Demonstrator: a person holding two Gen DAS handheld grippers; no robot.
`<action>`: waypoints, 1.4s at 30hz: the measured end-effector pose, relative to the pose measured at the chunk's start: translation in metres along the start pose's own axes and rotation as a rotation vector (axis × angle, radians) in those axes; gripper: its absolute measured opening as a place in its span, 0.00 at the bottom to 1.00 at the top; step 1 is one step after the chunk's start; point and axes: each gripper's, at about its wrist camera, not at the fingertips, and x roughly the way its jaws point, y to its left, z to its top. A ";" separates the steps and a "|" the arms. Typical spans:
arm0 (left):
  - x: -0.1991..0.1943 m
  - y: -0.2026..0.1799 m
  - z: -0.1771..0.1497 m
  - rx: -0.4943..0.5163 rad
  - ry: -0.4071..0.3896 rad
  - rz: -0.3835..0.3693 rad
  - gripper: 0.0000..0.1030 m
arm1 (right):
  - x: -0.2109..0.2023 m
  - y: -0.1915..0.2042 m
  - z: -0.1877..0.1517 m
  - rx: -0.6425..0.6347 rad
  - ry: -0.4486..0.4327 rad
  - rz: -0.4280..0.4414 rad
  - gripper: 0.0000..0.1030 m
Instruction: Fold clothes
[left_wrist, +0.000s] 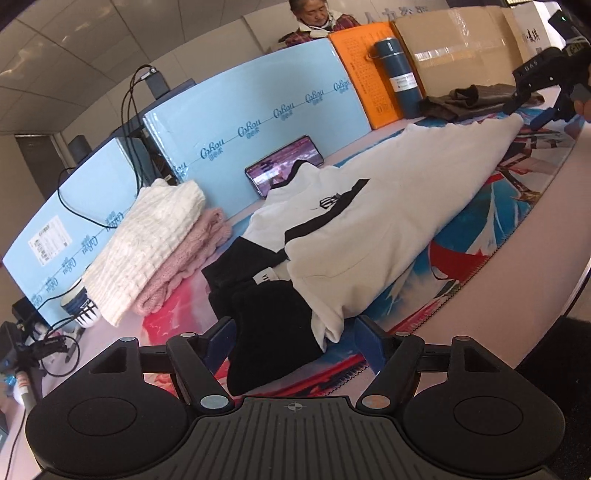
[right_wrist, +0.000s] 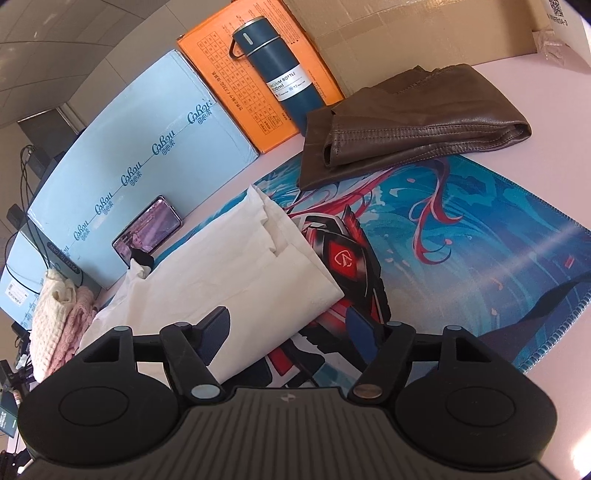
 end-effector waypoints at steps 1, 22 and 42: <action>0.005 -0.003 0.001 0.026 -0.006 -0.003 0.70 | 0.000 0.000 0.000 0.003 0.001 0.005 0.67; -0.035 -0.003 -0.004 0.120 -0.088 -0.010 0.09 | -0.040 0.001 -0.019 -0.042 -0.081 -0.026 0.04; -0.040 0.026 0.007 -0.325 -0.330 -0.098 0.85 | -0.052 0.011 -0.030 -0.194 -0.236 -0.128 0.60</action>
